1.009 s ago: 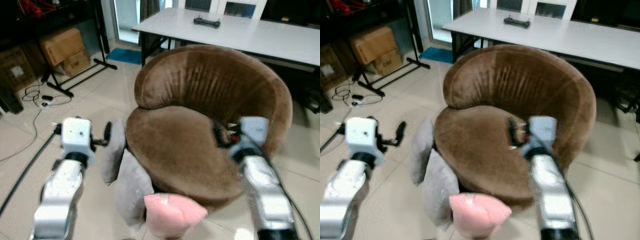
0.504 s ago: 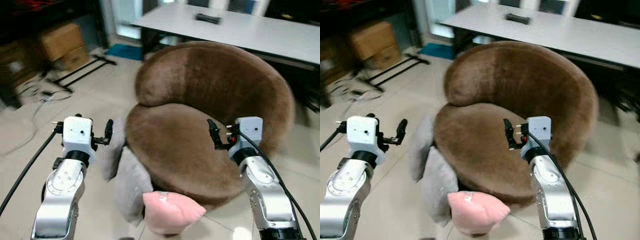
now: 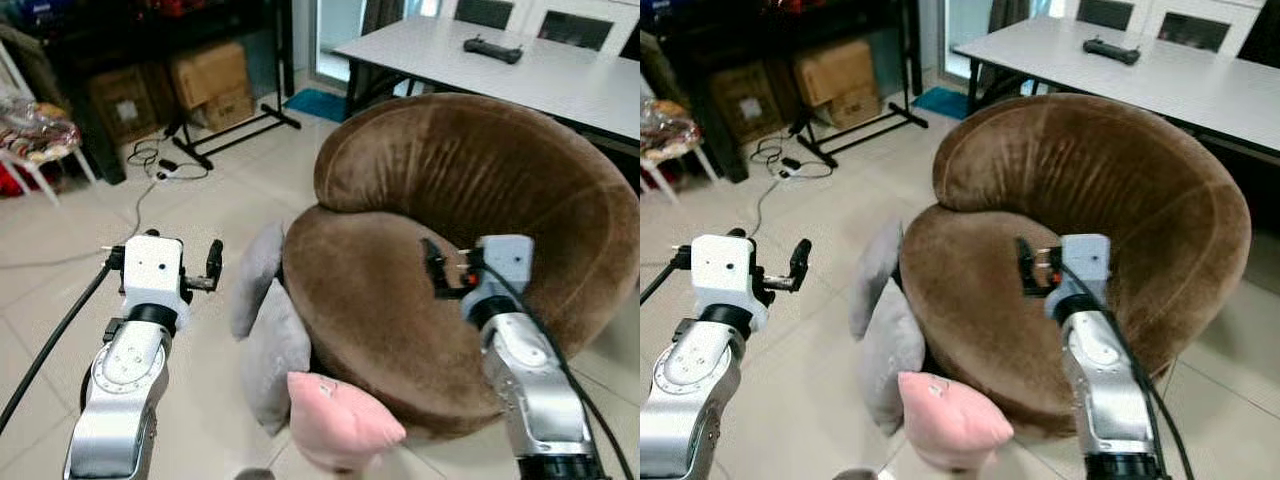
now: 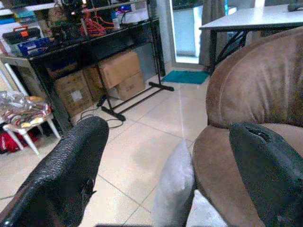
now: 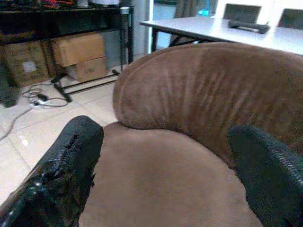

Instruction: Move the pillow to the sofa from floor

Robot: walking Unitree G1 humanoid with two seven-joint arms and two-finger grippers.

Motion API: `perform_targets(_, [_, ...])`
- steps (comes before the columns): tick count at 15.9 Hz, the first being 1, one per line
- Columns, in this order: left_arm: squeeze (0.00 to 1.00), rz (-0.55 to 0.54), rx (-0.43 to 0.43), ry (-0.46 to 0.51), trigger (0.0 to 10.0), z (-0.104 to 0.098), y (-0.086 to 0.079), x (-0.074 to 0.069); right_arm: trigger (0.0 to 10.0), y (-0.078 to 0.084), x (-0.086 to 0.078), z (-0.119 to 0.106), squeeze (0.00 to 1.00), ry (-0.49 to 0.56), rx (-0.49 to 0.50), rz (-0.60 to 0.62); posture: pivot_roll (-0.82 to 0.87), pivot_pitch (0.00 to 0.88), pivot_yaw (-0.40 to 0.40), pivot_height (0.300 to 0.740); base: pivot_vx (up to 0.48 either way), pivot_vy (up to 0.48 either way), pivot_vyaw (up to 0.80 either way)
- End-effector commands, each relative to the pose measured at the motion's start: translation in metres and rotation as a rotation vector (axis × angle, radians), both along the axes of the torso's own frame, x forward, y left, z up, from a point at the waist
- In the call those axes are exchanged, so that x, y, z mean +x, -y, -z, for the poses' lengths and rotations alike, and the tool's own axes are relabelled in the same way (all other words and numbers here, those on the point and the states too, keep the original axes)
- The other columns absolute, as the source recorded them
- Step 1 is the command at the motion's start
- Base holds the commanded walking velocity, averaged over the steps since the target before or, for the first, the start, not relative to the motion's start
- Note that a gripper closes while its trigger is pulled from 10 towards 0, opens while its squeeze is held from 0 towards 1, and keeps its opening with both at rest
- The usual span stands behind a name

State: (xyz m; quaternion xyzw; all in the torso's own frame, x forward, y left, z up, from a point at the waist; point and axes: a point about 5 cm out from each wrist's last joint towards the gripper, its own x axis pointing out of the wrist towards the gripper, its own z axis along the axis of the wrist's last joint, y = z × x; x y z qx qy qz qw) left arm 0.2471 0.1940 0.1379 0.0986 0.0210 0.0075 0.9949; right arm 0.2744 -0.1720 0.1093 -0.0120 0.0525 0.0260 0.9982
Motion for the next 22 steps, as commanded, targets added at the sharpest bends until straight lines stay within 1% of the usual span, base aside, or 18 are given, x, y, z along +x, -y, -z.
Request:
perform_targets(1, [0.38, -0.003, 0.002, 0.006, 10.0, -0.0015, -0.0013, 0.0008, 10.0, -0.0002, 0.0024, -0.0045, 0.00, 0.016, 0.000, 0.001, 0.09, 0.000, -0.006, 0.740, 0.000, 0.000, 0.00])
perform_targets(3, [0.39, 0.000, -0.002, 0.007, 10.0, -0.0014, -0.0013, 0.0000, 10.0, -0.0004, 0.0026, -0.0048, 0.00, 0.019, -0.001, 0.002, 0.09, 0.000, -0.009, 0.740, 0.000, 0.000, 0.00])
perform_targets(4, [0.39, 0.002, -0.006, 0.007, 10.0, -0.0013, -0.0013, -0.0007, 10.0, -0.0007, 0.0023, -0.0044, 0.00, 0.017, 0.014, 0.003, 0.09, 0.000, -0.009, 0.740, 0.251, 0.000, 0.00])
perform_targets(5, [0.39, 0.002, -0.008, 0.007, 10.0, -0.0012, -0.0013, -0.0009, 10.0, -0.0014, 0.0021, -0.0027, 0.00, 0.003, 0.046, 0.009, 0.09, 0.000, -0.009, 0.740, 0.259, 0.000, -0.76])
perform_targets(7, [0.39, 0.001, -0.011, 0.008, 10.0, -0.0015, -0.0015, -0.0014, 10.0, -0.0017, 0.0025, -0.0041, 0.00, 0.011, 0.036, 0.004, 0.09, 0.000, -0.015, 0.740, 0.262, 0.000, -0.65])
perform_targets(9, [0.38, -0.005, -0.008, 0.010, 10.0, -0.0013, -0.0018, -0.0020, 10.0, -0.0030, 0.0030, -0.0053, 0.00, 0.020, 0.007, -0.010, 0.09, 0.000, -0.015, 0.740, 0.129, 0.000, 0.00])
perform_targets(11, [0.35, -0.012, -0.008, 0.007, 10.0, -0.0006, -0.0022, -0.0028, 10.0, -0.0048, 0.0033, -0.0055, 0.00, 0.022, 0.030, -0.021, 0.09, 0.000, -0.015, 0.740, 0.000, 0.000, 0.00])
perform_targets(14, [0.35, -0.017, -0.011, 0.008, 10.0, -0.0006, -0.0035, -0.0038, 10.0, -0.0055, 0.0037, -0.0058, 0.00, 0.021, 0.039, -0.018, 0.10, 0.000, -0.025, 0.740, 0.000, 0.000, 0.00])
perform_targets(17, [0.35, -0.009, -0.003, 0.011, 10.0, -0.0011, -0.0029, -0.0033, 10.0, -0.0051, 0.0038, -0.0056, 0.00, 0.018, 0.059, -0.012, 0.10, 0.000, -0.023, 0.725, 0.000, 0.000, 0.00])
perform_targets(22, [0.36, -0.004, 0.002, 0.014, 10.0, -0.0011, -0.0022, -0.0025, 10.0, -0.0073, 0.0044, -0.0053, 0.00, 0.011, 0.074, -0.021, 0.10, 0.000, -0.024, 0.685, 0.000, 0.000, 0.00])
